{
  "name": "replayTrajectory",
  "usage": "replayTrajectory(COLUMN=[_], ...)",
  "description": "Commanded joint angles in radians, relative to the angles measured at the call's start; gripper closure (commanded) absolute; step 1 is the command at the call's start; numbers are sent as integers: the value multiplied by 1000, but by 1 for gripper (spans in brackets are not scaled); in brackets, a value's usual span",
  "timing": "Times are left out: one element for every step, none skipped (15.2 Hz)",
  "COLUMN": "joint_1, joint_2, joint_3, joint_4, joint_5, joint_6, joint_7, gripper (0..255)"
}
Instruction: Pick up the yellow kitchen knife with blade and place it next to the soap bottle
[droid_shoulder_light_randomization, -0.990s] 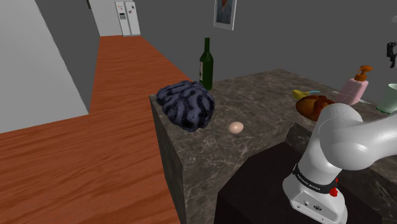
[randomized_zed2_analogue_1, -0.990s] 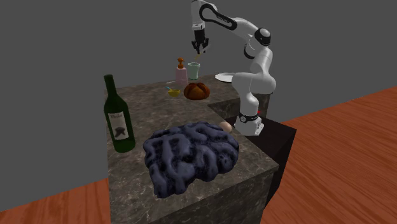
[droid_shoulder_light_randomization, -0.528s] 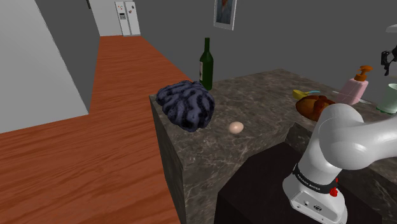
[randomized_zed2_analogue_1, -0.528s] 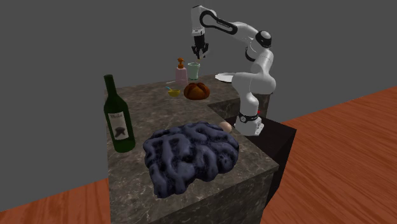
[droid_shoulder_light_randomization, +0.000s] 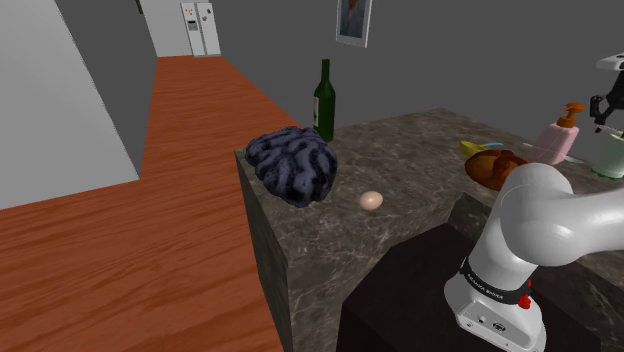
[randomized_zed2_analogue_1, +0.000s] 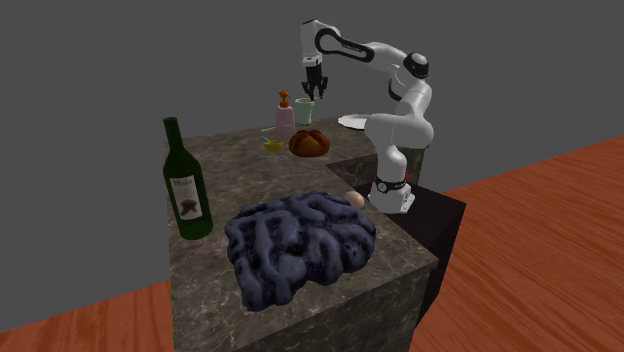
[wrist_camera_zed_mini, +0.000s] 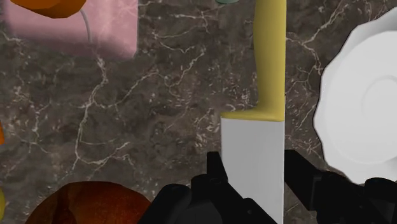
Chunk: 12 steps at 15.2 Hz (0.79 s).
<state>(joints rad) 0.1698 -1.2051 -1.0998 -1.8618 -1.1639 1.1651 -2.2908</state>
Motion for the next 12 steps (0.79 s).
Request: replayTrajectory(joint_1=[-4, -8, -11, -15, -18, -21, -25, -28, -31, -34, -37, -39], joint_2=[-13, -19, -26, -32, -39, -45, -51, -58, -64, -70, -75, -81], joint_3=[-12, -18, -24, -30, -36, -43, -49, -56, -63, -70, -77, -84], joint_4=[-21, -33, -44, -54, -65, -75, -86, -95, -105, -115, -124, -133], joint_5=[-10, -16, -21, -27, -32, -38, -44, -50, -56, -62, -69, -75], joint_6=[14, 21, 28, 35, 42, 49, 55, 62, 69, 76, 82, 89], joint_7=[7, 10, 14, 16, 19, 22, 25, 28, 30, 33, 35, 38], gripper=[255, 255, 255, 255, 255, 255, 255, 255, 255, 255, 255, 255])
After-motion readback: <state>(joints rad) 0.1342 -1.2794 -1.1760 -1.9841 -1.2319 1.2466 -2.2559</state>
